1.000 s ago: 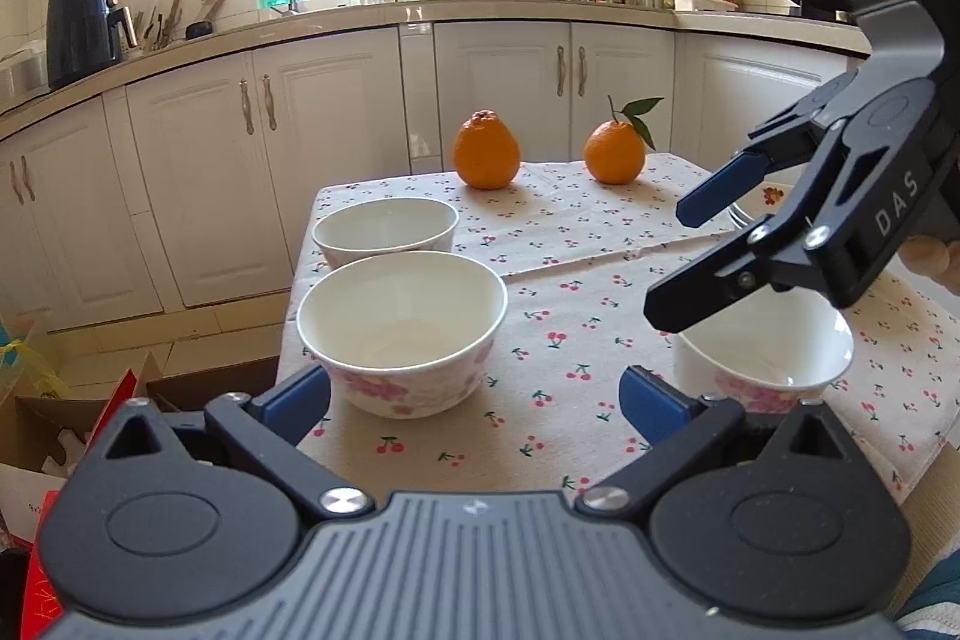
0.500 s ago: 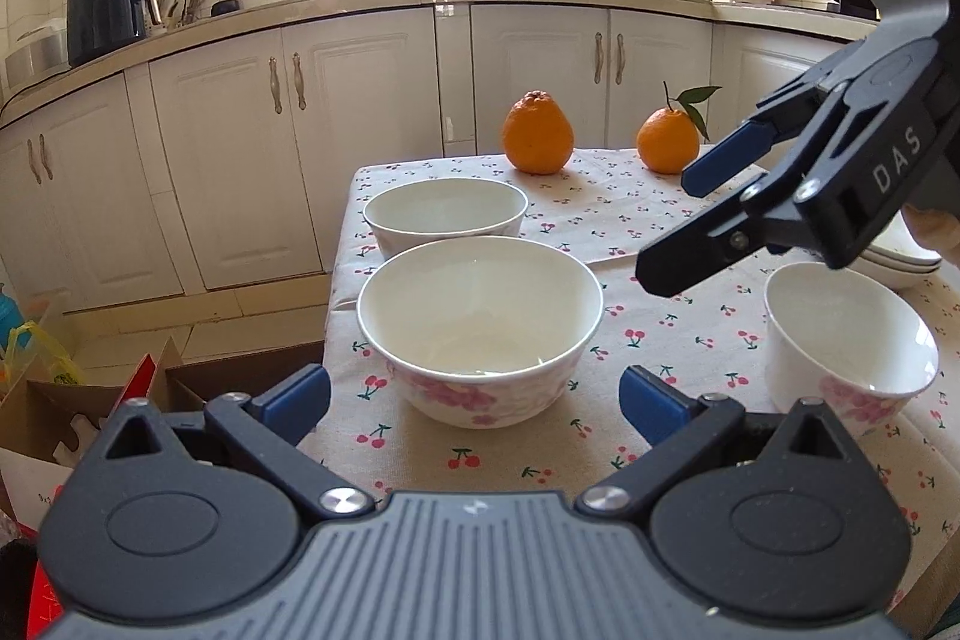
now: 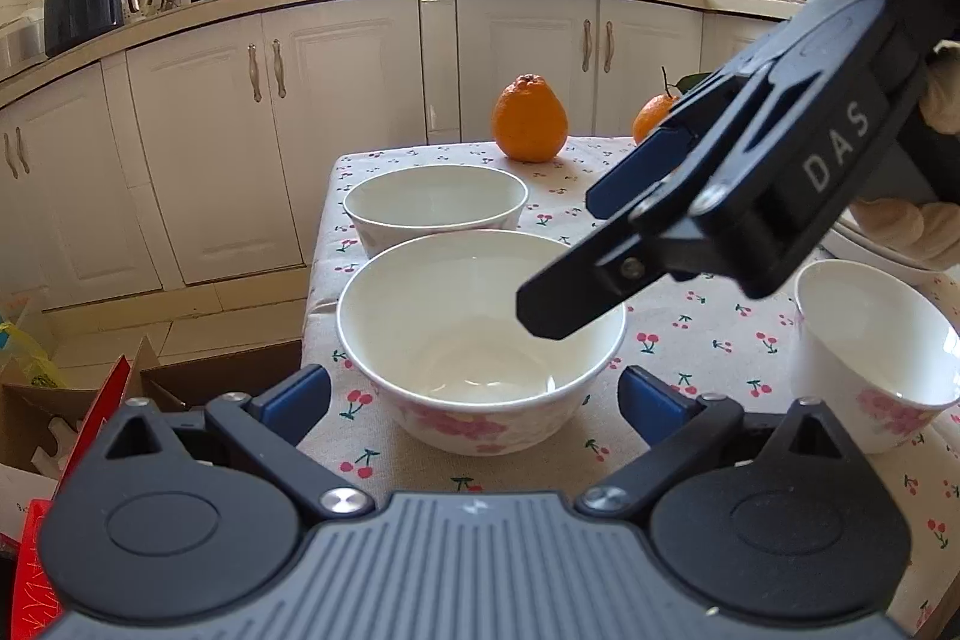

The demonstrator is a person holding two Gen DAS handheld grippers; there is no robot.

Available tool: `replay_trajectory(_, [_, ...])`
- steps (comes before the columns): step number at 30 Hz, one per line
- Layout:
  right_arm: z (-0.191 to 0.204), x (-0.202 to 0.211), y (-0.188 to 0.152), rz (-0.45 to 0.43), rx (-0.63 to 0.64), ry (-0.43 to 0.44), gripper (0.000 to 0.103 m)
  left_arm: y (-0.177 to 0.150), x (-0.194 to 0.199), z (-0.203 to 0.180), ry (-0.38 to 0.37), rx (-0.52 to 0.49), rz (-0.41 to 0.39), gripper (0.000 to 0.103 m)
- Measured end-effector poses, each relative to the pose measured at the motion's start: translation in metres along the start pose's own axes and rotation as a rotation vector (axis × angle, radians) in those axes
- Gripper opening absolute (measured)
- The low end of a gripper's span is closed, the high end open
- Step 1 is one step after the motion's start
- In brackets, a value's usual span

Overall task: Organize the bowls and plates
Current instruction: 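Move the right tool to the next white bowl and grip its rim, then lift the bowl with the right tool and carry it toward the placed bowl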

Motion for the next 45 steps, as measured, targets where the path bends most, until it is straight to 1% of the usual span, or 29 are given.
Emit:
replay_trajectory(6, [-0.008,-0.018,0.000,0.033,-0.067,0.039,0.086,-0.002,-0.005,-0.001,-0.021,0.008,0.004,0.099])
replay_trajectory(9, [-0.013,-0.023,0.000,0.045,-0.103,0.050,0.082,0.000,-0.006,-0.001,-0.024,0.013,-0.002,0.098])
replay_trajectory(10, [-0.014,-0.025,0.000,0.047,-0.110,0.052,0.081,0.001,-0.006,-0.001,-0.026,0.015,-0.004,0.098])
replay_trajectory(12, [-0.016,-0.027,0.000,0.052,-0.123,0.061,0.076,0.002,-0.006,-0.001,-0.029,0.016,-0.006,0.095])
replay_trajectory(17, [-0.013,-0.029,-0.001,0.060,-0.121,0.071,0.071,0.002,-0.007,-0.001,-0.031,0.017,-0.006,0.093])
replay_trajectory(21, [-0.011,-0.030,-0.001,0.064,-0.109,0.070,0.071,0.002,-0.005,0.000,-0.029,0.021,-0.006,0.093])
replay_trajectory(34, [-0.012,-0.027,-0.001,0.064,-0.130,0.078,0.071,0.005,-0.004,-0.003,-0.033,0.012,0.003,0.093])
replay_trajectory(45, [-0.009,0.009,-0.003,0.039,-0.161,0.085,0.071,0.020,0.016,-0.023,-0.062,-0.017,-0.006,0.093])
Point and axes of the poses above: each gripper's, at about its wrist camera, not at the fingertips, and x roughly against the way its jaws point, z to its left, y to its top, the point moved 10 cm from there along -x, roughly the way its jaws point, and after that the axes turned 13 degrees about -z, right-handed, at the moved point
